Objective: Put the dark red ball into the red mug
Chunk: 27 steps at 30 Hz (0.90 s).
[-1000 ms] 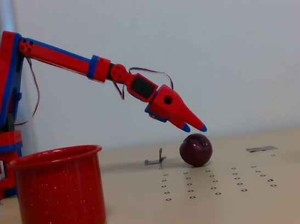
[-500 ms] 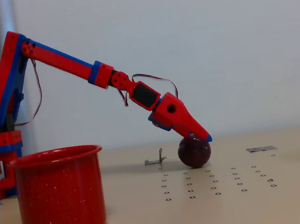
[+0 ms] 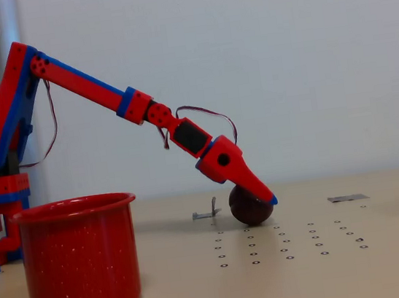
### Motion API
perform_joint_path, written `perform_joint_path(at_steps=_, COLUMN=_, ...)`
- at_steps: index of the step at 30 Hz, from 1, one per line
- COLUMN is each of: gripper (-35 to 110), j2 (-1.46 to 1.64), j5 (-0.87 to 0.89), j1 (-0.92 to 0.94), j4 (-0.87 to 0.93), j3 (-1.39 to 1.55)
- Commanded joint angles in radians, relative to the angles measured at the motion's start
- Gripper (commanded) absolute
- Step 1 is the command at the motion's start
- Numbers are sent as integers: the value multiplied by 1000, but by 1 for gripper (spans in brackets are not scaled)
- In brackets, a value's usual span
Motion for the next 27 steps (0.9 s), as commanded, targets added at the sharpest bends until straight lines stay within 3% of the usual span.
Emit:
perform_joint_path(at_steps=1, gripper=39, j2=118, j5=29, j1=34, j4=-32, j3=-12)
perform_joint_path(at_steps=15, gripper=34, j2=133, j5=9, j1=58, j4=-32, j3=2)
perform_joint_path(at_steps=27, gripper=6, j2=141, j5=-101, j1=41, j4=-32, j3=-15)
